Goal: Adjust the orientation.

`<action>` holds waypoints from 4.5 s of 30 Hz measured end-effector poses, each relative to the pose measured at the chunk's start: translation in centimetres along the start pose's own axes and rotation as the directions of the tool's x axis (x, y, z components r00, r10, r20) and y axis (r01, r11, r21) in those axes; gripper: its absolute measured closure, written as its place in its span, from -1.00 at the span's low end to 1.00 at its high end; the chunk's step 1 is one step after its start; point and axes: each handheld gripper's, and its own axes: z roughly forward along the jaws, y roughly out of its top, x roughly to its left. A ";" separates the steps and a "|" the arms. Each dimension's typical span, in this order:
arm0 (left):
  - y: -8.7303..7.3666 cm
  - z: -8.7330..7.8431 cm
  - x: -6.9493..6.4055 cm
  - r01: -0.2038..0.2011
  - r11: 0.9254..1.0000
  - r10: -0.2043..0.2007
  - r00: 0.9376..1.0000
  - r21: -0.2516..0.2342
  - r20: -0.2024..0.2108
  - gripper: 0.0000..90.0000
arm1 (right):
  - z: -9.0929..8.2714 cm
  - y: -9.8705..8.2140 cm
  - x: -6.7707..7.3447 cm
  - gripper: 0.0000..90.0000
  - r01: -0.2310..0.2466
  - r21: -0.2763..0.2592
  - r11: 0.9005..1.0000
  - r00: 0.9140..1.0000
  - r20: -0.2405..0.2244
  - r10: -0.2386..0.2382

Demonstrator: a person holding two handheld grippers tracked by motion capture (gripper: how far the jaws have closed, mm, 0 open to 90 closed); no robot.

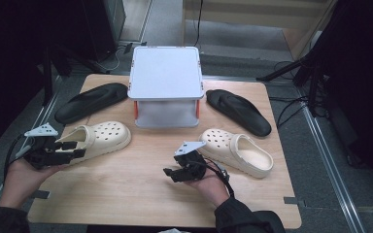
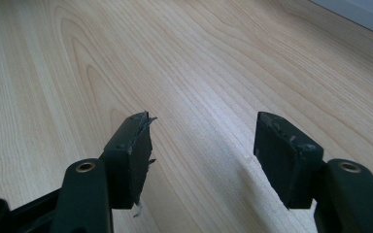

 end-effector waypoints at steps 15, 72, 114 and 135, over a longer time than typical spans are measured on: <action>1.2 3.4 0.7 -0.034 0.999 0.033 0.999 0.038 0.033 0.27 | 0.3 0.0 0.1 -0.13 0.010 0.010 1.000 1.000 0.003 -0.010; 6.4 7.2 -11.0 -0.202 0.979 0.187 0.952 0.039 0.244 0.72 | -3.0 -1.9 -0.5 -0.12 -0.073 -0.060 0.995 0.994 0.076 0.078; 6.0 7.7 -12.5 -0.240 0.970 0.217 0.931 0.043 0.294 0.24 | -3.4 -2.3 0.1 0.02 -0.086 -0.091 0.992 0.992 0.089 0.094; 5.3 7.6 -6.4 -0.170 0.980 0.146 0.968 0.102 0.205 0.99 | -2.3 -1.5 1.3 0.78 -0.104 -0.104 0.989 0.994 0.035 0.108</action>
